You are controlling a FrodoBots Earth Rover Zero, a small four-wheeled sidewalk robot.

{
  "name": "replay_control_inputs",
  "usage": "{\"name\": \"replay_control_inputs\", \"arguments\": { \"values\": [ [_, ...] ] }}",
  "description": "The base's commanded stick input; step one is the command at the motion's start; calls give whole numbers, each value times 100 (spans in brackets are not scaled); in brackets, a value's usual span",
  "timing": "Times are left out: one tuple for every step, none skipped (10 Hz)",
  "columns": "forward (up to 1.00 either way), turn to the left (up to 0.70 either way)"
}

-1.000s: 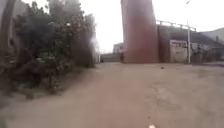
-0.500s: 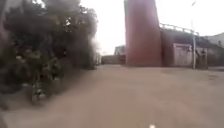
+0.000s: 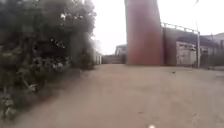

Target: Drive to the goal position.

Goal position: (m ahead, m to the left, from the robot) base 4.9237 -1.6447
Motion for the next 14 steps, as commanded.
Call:
{"name": "replay_control_inputs", "arguments": {
  "values": [
    [100,0],
    [100,0],
    [100,0],
    [100,0],
    [100,0],
    [100,0],
    [100,0],
    [100,0],
    [100,0],
    [100,0],
    [100,0],
    [100,0],
    [100,0],
    [100,0]
  ]
}}
